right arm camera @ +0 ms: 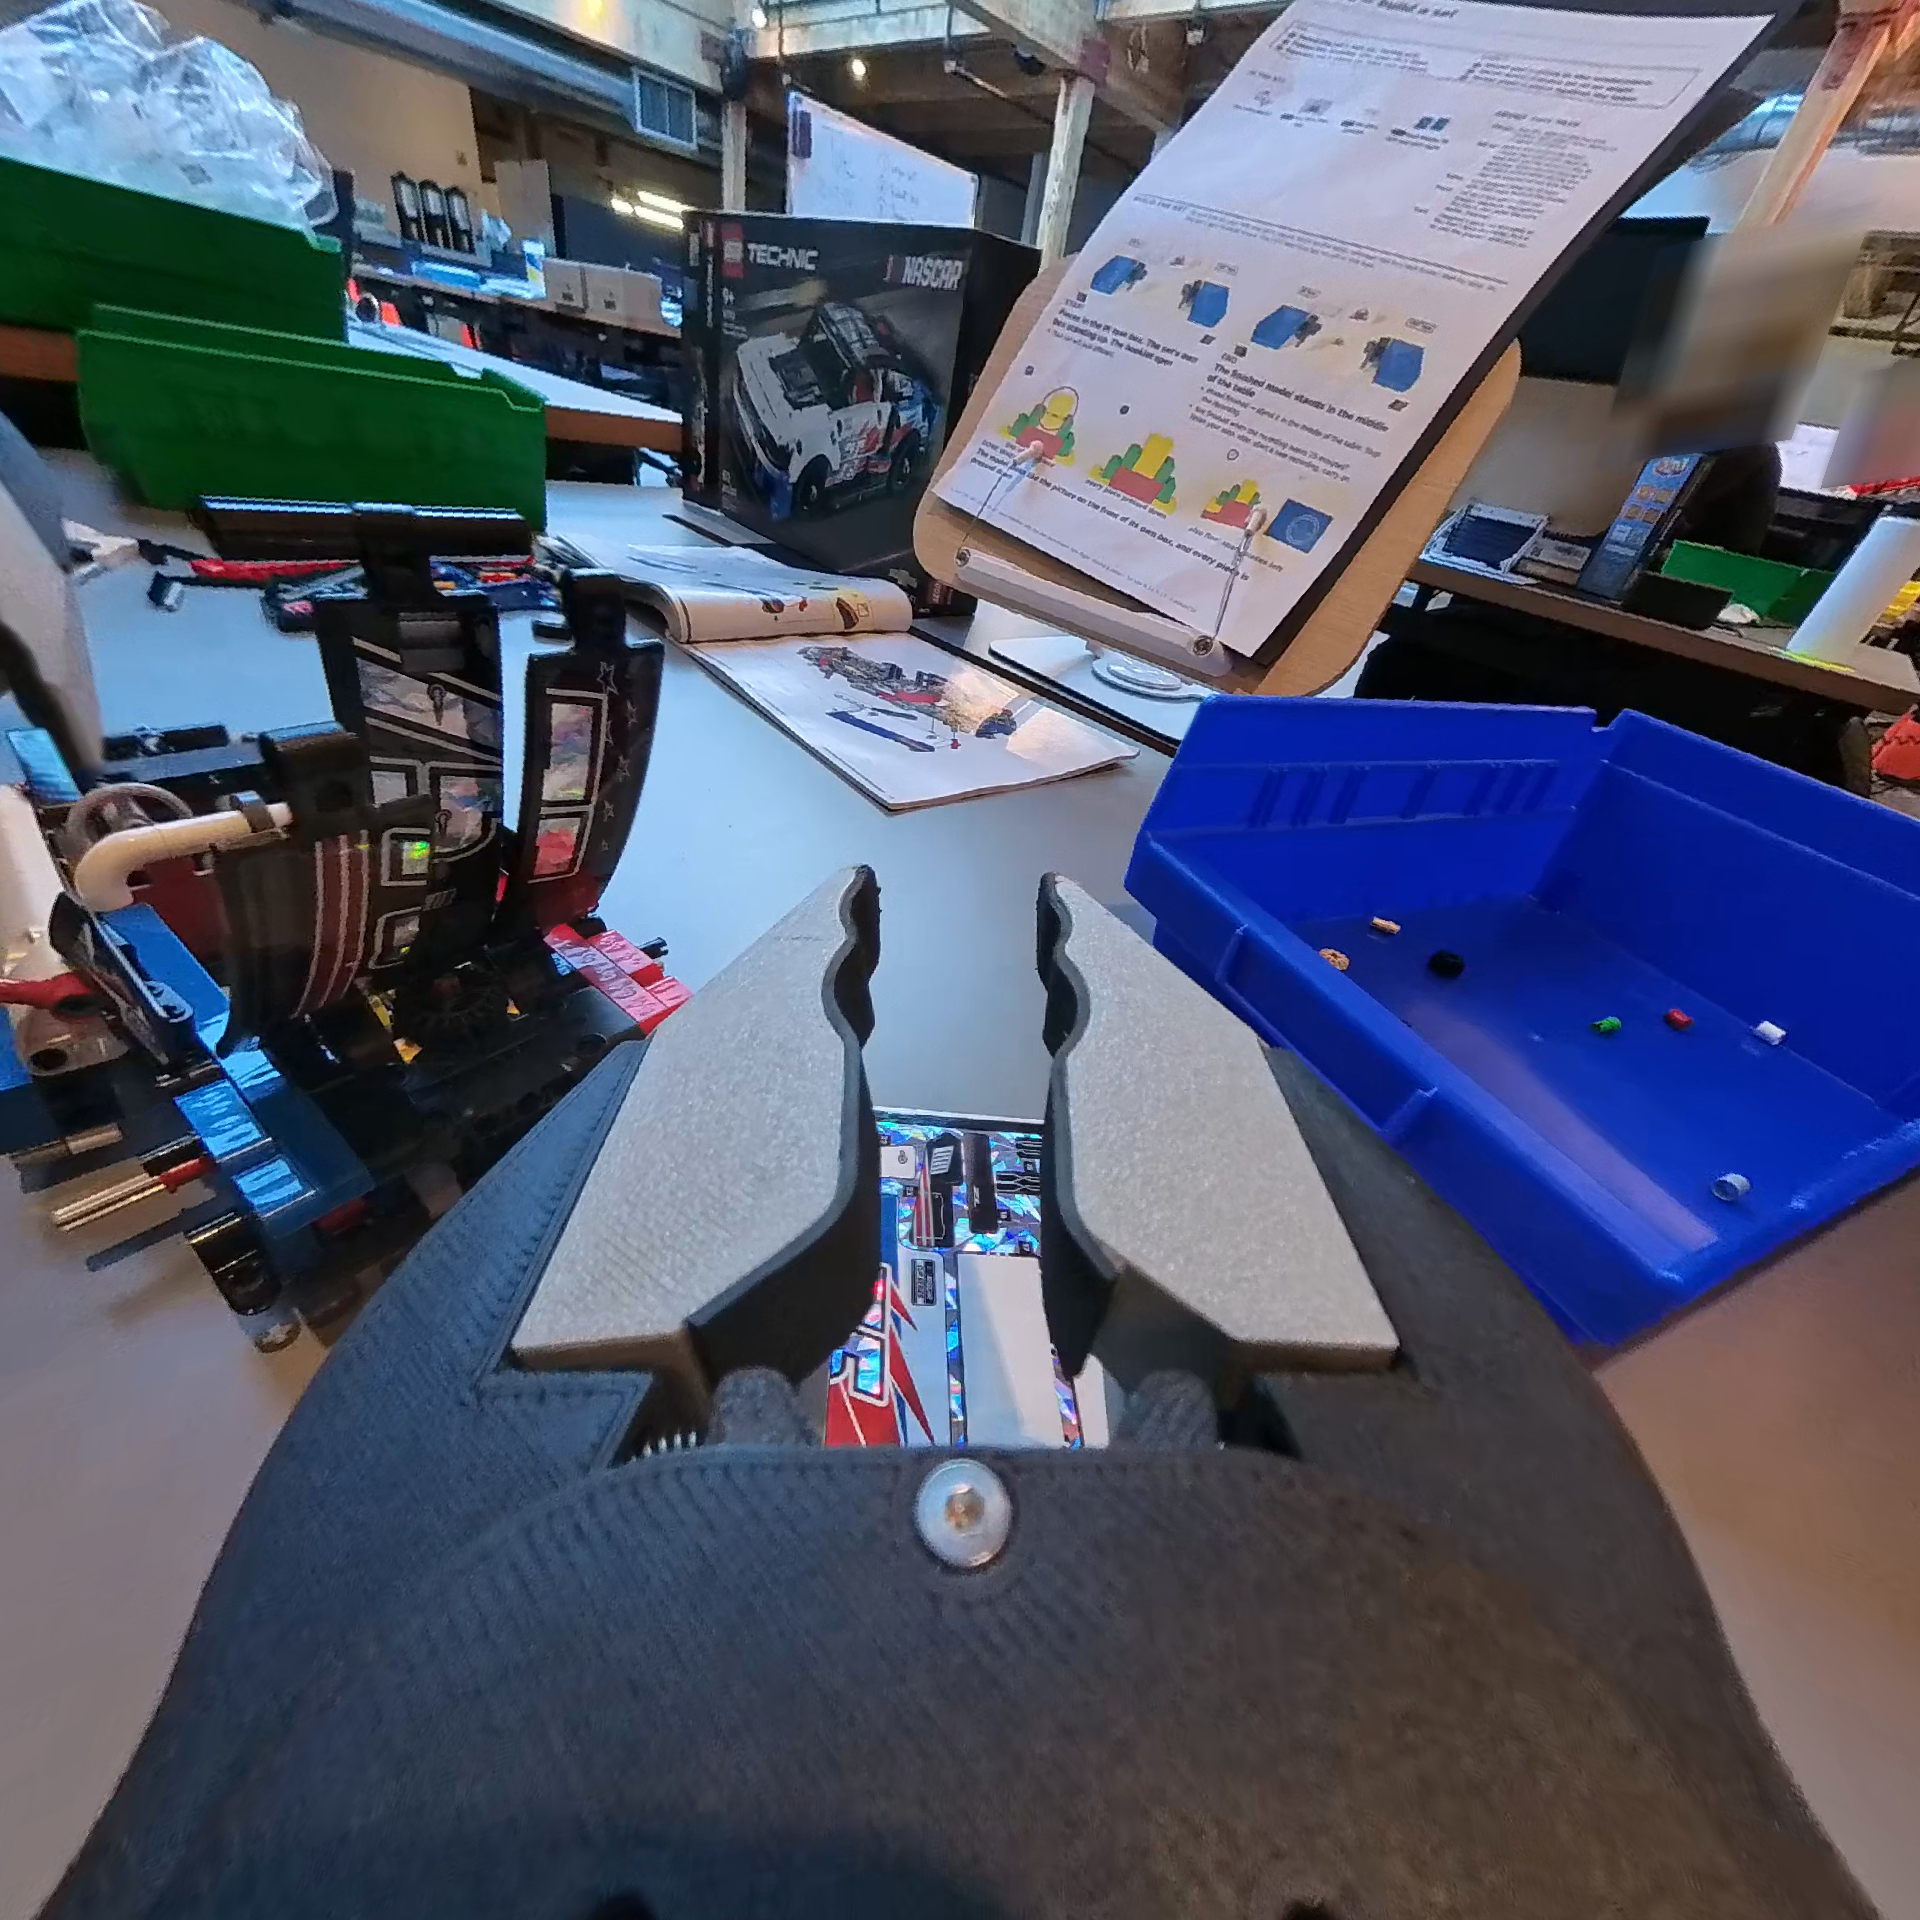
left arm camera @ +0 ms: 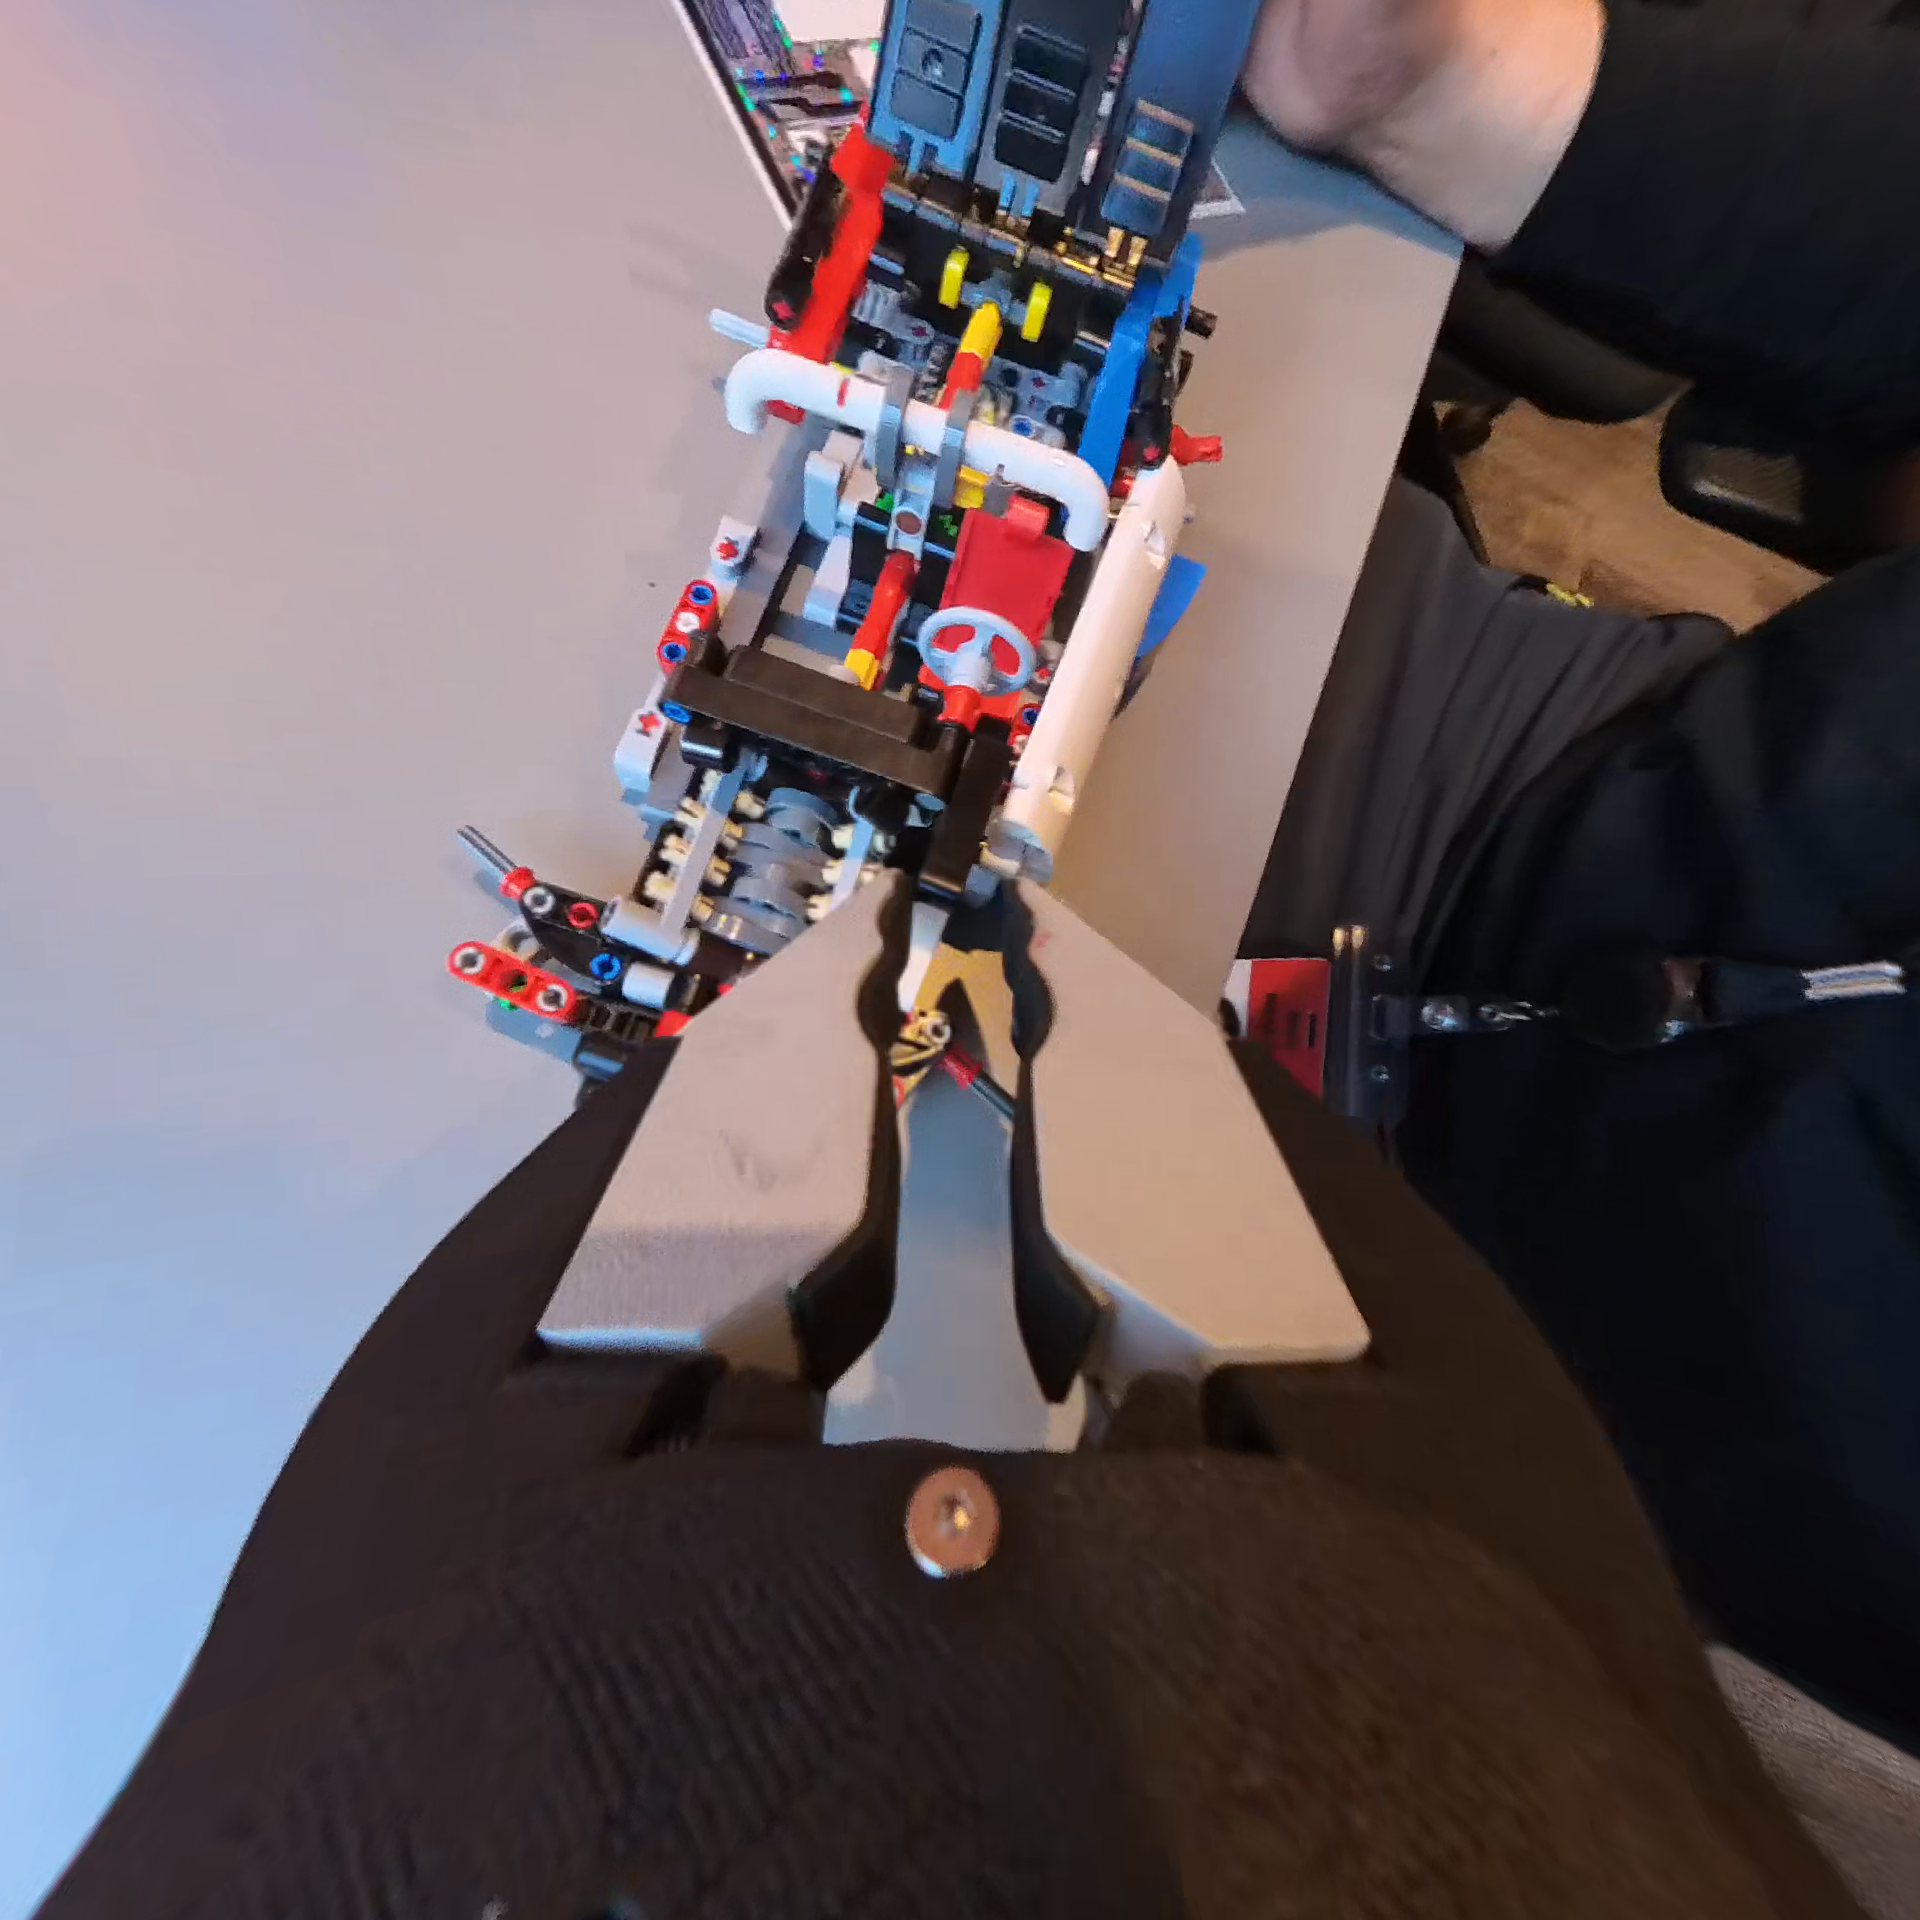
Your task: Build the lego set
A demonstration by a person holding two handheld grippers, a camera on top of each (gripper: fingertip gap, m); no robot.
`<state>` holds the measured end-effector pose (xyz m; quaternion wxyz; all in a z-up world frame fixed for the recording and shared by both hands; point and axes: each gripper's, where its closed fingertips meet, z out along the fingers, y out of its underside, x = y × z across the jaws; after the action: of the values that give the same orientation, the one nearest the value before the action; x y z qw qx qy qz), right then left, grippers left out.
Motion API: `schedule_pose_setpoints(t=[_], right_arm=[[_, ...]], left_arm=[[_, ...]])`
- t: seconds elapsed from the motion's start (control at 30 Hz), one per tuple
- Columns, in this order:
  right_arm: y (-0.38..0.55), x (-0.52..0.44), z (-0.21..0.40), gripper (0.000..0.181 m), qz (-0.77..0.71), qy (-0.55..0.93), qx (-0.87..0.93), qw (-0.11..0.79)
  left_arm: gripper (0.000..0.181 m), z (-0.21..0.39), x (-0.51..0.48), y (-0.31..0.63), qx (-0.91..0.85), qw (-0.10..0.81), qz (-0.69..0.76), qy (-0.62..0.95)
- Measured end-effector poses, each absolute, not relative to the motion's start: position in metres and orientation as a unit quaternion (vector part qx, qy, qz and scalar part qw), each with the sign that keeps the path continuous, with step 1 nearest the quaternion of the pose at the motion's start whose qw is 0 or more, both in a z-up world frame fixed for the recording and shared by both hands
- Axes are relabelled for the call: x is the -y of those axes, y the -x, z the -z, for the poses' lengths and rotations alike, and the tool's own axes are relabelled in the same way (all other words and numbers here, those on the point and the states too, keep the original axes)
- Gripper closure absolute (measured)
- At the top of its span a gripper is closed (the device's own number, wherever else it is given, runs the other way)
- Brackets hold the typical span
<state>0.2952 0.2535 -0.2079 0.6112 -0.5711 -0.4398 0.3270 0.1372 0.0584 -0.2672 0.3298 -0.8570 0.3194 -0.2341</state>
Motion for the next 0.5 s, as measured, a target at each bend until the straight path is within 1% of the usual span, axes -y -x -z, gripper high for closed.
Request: schedule_pose_setpoints(t=[0.07, 0.33, 0.4, 0.5], right_arm=[[-0.295, -0.252, 0.208, 0.154, -0.326, 0.569, 0.443, 0.612], [-0.292, -0.249, 0.209, 0.154, -0.329, 0.567, 0.448, 0.608], [-0.292, -0.247, 0.208, 0.154, -0.326, 0.564, 0.452, 0.609], [-0.297, -0.241, 0.199, 0.154, -0.327, 0.553, 0.454, 0.618]], left_arm=[[0.174, 0.269, -0.062, -0.137, -0.327, 0.334, 0.215, 0.857], [0.175, 0.258, -0.064, -0.141, -0.336, 0.338, 0.215, 0.852], [0.173, 0.251, -0.064, -0.145, -0.334, 0.345, 0.228, 0.847], [0.162, 0.235, -0.063, -0.15, -0.329, 0.371, 0.256, 0.83]])
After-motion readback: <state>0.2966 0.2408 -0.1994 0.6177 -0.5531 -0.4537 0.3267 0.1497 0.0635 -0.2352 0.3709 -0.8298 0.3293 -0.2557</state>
